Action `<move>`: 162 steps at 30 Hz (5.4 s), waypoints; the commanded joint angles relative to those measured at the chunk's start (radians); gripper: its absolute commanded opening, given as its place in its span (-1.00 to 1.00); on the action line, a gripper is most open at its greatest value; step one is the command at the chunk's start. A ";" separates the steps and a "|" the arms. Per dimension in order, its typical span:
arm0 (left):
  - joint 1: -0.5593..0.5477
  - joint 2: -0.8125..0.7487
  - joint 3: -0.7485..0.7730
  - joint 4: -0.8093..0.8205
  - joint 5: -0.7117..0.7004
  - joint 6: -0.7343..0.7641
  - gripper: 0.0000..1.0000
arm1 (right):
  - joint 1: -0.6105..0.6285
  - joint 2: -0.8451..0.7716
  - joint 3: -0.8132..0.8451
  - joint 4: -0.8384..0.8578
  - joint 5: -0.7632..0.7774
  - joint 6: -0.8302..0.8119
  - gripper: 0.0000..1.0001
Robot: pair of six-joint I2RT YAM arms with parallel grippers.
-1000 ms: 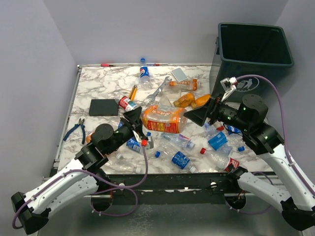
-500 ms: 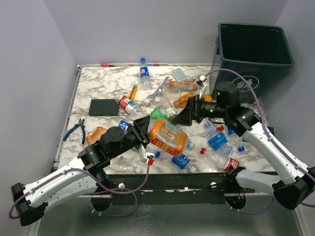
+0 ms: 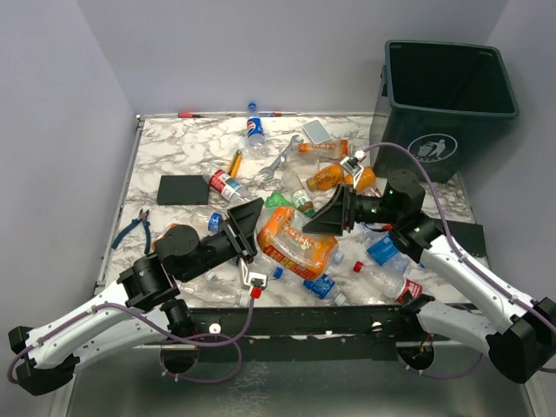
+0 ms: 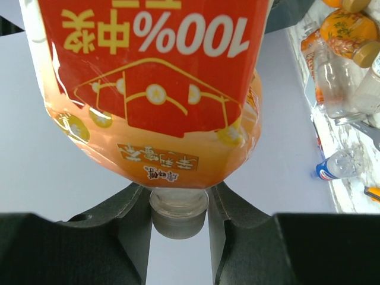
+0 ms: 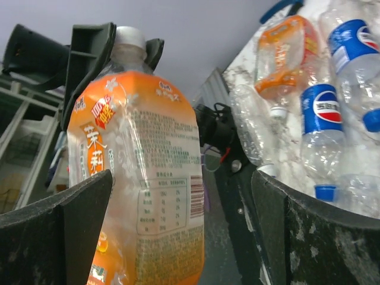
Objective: Put the plastic bottles in the bin
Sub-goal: Place the plastic bottle in the trash bin.
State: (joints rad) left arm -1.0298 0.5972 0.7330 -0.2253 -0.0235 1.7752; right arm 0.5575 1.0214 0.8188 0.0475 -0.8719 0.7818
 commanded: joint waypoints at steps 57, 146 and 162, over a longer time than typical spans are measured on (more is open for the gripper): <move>-0.003 0.105 0.081 0.453 -0.212 -1.849 0.98 | 0.018 -0.253 0.241 -0.027 0.571 -0.306 -0.36; 0.104 0.335 0.139 0.175 0.264 -2.006 -0.51 | 0.200 0.213 0.827 -0.700 0.664 -0.419 0.19; 0.104 0.164 0.067 0.195 -0.177 -2.042 0.98 | 0.208 0.270 1.158 -0.891 1.115 -0.495 -0.65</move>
State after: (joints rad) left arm -0.9249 0.8955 0.8509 -0.0681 0.1093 -0.2798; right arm 0.7658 1.2594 1.7412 -0.7269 -0.0666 0.3531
